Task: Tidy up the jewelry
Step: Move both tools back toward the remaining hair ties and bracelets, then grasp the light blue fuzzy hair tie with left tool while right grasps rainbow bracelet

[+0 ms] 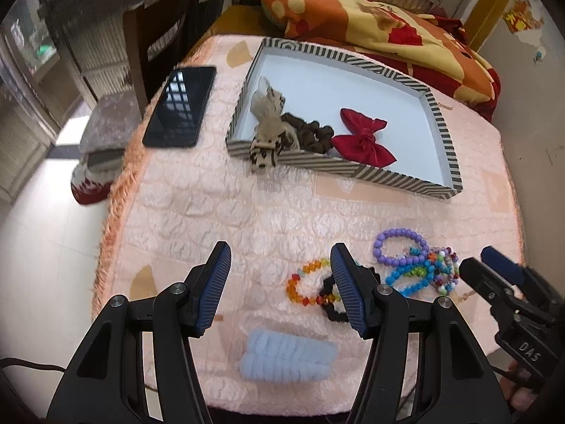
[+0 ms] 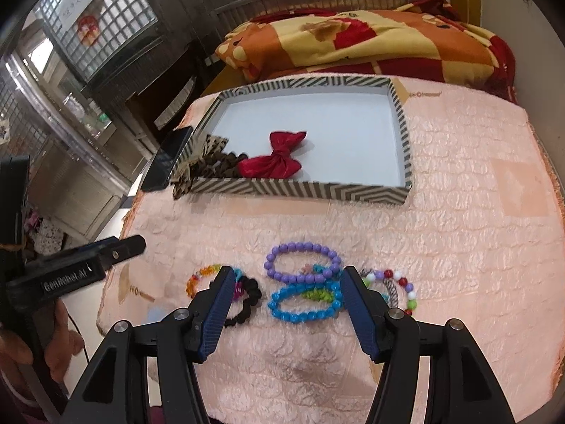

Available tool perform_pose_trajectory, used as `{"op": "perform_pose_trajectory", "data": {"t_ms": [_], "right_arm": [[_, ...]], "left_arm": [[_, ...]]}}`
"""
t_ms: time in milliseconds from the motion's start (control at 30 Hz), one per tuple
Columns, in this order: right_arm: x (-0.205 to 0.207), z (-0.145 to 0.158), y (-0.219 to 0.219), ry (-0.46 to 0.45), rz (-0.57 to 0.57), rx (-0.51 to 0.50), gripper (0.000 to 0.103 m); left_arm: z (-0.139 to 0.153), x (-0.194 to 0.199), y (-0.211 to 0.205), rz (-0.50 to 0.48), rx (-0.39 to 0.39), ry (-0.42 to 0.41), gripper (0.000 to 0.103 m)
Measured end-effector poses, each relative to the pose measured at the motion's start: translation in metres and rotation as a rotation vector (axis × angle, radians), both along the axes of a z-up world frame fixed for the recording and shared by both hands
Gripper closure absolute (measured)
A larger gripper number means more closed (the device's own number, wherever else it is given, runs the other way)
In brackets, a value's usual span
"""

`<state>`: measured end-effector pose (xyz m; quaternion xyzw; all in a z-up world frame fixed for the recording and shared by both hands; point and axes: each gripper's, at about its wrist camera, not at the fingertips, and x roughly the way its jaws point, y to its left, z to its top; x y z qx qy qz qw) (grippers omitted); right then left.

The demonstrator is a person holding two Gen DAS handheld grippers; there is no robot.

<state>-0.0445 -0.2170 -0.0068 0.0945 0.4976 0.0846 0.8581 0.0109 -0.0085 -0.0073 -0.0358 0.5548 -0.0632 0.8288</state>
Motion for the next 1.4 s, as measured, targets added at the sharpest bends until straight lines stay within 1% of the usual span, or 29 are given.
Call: {"op": "perform_pose_trajectory", "data": {"t_ms": [100, 233, 300, 433, 467, 567, 633, 733, 833, 867, 967, 1000, 1067, 1233, 1333, 1367, 1400], "right_arm": [[-0.006, -0.008, 0.004, 0.014, 0.045, -0.015, 0.043], [-0.008, -0.024, 0.011, 0.042, 0.099, 0.007, 0.045], [-0.006, -0.030, 0.016, 0.051, 0.124, 0.018, 0.054], [0.001, -0.039, 0.032, 0.056, 0.185, 0.025, 0.062], [0.002, -0.040, 0.035, 0.057, 0.197, 0.027, 0.063], [0.007, -0.044, 0.045, 0.063, 0.239, 0.031, 0.064], [0.010, -0.047, 0.051, 0.068, 0.262, 0.028, 0.064], [0.015, -0.052, 0.056, 0.082, 0.286, 0.032, 0.064], [0.021, -0.060, 0.060, 0.100, 0.293, 0.041, 0.064], [0.023, -0.062, 0.061, 0.105, 0.294, 0.044, 0.064], [0.028, -0.066, 0.067, 0.116, 0.307, 0.043, 0.064], [0.029, -0.067, 0.069, 0.117, 0.313, 0.038, 0.067], [0.031, -0.069, 0.074, 0.123, 0.330, 0.024, 0.072], [0.034, -0.074, 0.081, 0.141, 0.347, -0.008, 0.077], [0.038, -0.083, 0.083, 0.162, 0.333, -0.020, 0.090], [0.039, -0.084, 0.082, 0.164, 0.326, -0.015, 0.098], [0.040, -0.084, 0.080, 0.155, 0.311, 0.000, 0.098]], "left_arm": [[-0.001, -0.007, 0.011, 0.021, -0.017, 0.015, 0.039], [-0.010, -0.013, 0.026, 0.046, -0.052, 0.073, 0.039], [-0.016, -0.018, 0.032, 0.057, -0.061, 0.105, 0.038], [-0.027, -0.029, 0.037, 0.058, -0.071, 0.151, 0.038], [-0.029, -0.031, 0.039, 0.062, -0.083, 0.162, 0.038], [-0.032, -0.036, 0.042, 0.059, -0.109, 0.180, 0.038], [-0.034, -0.038, 0.042, 0.040, -0.121, 0.202, 0.038], [-0.038, -0.043, 0.043, 0.014, -0.147, 0.246, 0.034], [-0.045, -0.048, 0.047, 0.030, -0.168, 0.281, 0.030], [-0.049, -0.048, 0.049, 0.040, -0.177, 0.294, 0.027], [-0.059, -0.048, 0.048, 0.043, -0.195, 0.333, 0.026], [-0.061, -0.048, 0.046, 0.035, -0.195, 0.339, 0.026], [-0.066, -0.048, 0.042, 0.015, -0.188, 0.355, 0.026], [-0.081, -0.043, 0.037, 0.002, -0.170, 0.386, 0.026], [-0.086, -0.041, 0.036, -0.008, -0.165, 0.389, 0.027], [-0.088, -0.039, 0.036, -0.011, -0.170, 0.387, 0.034], [-0.088, -0.039, 0.036, -0.016, -0.181, 0.389, 0.044]]}}
